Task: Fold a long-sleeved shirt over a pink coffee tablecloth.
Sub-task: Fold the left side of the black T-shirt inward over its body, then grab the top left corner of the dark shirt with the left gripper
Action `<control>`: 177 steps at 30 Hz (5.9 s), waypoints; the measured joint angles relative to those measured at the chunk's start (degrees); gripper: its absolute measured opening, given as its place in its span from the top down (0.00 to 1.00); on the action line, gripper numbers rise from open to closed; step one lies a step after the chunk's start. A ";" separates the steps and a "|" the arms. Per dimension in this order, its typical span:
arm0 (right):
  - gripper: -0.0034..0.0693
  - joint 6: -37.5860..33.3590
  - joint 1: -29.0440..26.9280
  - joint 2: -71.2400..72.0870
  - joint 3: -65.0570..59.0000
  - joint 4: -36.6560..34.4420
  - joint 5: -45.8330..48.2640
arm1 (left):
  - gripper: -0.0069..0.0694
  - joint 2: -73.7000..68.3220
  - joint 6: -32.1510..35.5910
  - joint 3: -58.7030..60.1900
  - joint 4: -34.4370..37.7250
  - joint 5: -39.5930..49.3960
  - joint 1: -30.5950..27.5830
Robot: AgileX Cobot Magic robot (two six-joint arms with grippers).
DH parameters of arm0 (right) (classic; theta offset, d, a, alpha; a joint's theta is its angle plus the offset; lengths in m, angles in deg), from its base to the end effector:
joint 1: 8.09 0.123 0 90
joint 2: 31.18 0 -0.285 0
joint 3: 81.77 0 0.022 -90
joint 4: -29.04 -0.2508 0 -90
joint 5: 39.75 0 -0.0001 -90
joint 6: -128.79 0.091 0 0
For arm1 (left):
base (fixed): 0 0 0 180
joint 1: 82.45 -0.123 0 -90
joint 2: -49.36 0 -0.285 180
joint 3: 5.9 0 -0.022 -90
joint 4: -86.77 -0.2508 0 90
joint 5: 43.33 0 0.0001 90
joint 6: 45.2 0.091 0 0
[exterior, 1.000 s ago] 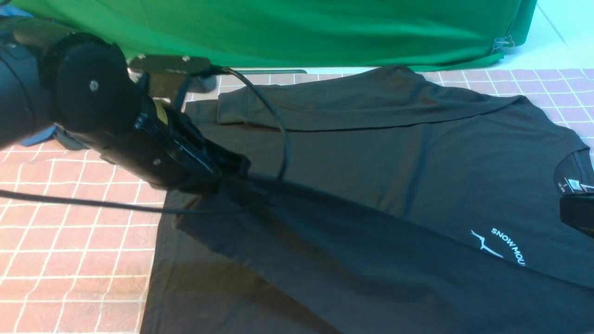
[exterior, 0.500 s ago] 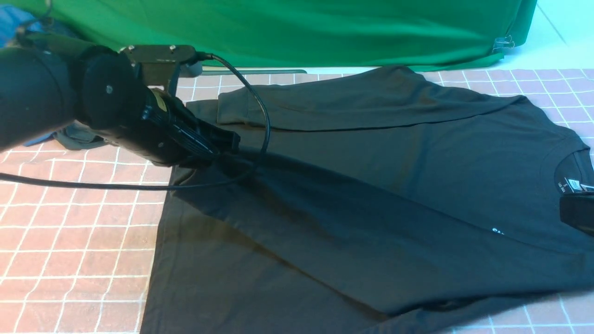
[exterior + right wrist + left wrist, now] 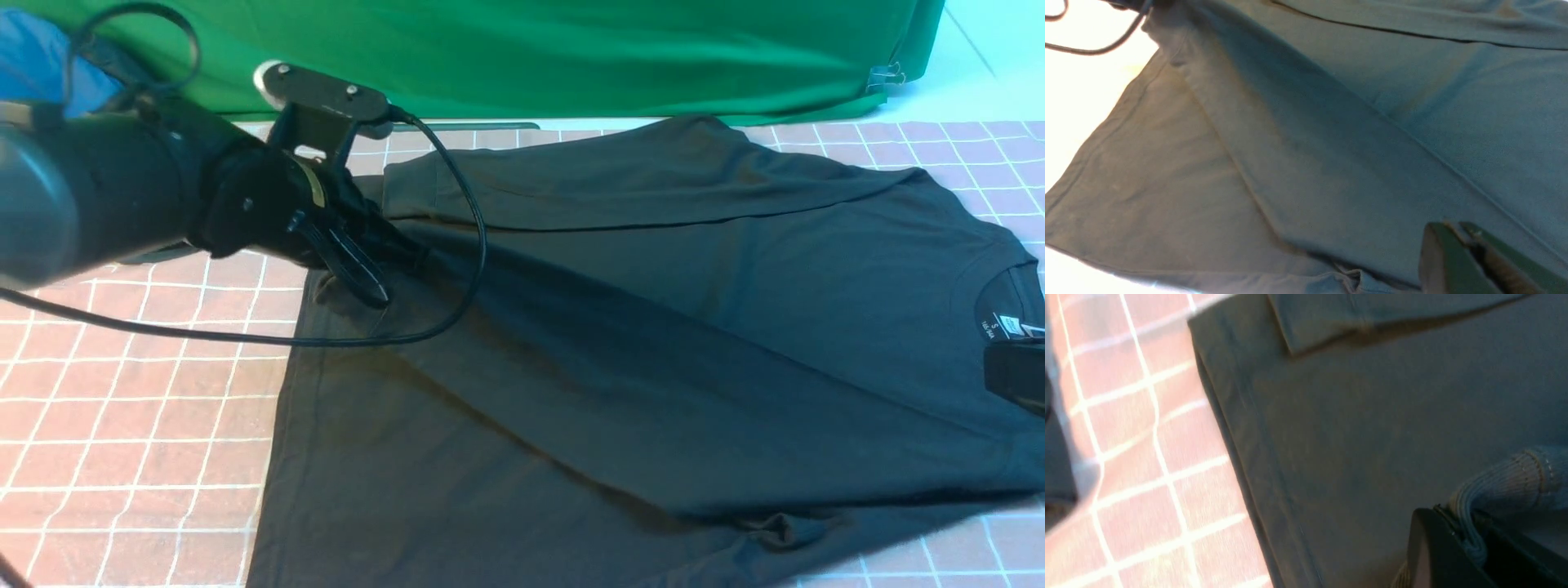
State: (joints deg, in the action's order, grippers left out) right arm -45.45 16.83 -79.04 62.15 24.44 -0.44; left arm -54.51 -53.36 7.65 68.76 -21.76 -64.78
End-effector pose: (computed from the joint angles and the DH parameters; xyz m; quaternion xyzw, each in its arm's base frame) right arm 0.1177 0.0598 0.3329 -0.1313 0.8694 0.1614 0.4481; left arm 0.3476 -0.0998 0.2364 0.1925 0.9123 0.0249 0.3607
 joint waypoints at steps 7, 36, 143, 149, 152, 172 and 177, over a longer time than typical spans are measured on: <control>0.90 0.24 0.00 -0.89 -1.58 -0.05 3.28 | 0.81 -2.23 0.00 0.00 -1.40 -1.41 0.00; 0.48 -7.47 0.00 -45.37 -1.51 0.24 -6.17 | 0.89 12.11 3.87 6.79 34.93 22.16 0.00; 0.84 2.63 -11.60 -29.56 2.18 9.24 15.43 | 0.89 24.26 8.64 24.03 40.80 18.78 0.00; 0.42 0.18 -26.17 -34.28 2.49 9.05 14.14 | 0.89 24.26 8.64 24.03 40.74 18.78 0.00; 0.30 0.11 -30.07 -36.58 2.49 9.05 12.24 | 0.89 24.26 8.58 24.03 40.68 18.78 0.00; 0.55 2.87 -31.33 -49.95 2.54 8.80 6.23 | 0.89 24.26 8.74 24.09 40.53 17.54 0.00; 0.88 1.57 -31.33 -49.23 2.54 8.96 8.99 | 0.89 24.26 8.74 24.09 40.53 17.54 0.00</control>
State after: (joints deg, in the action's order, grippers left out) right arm -43.88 -14.50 -128.26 64.70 33.40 8.55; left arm -30.24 -44.62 31.74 109.29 -4.22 -64.78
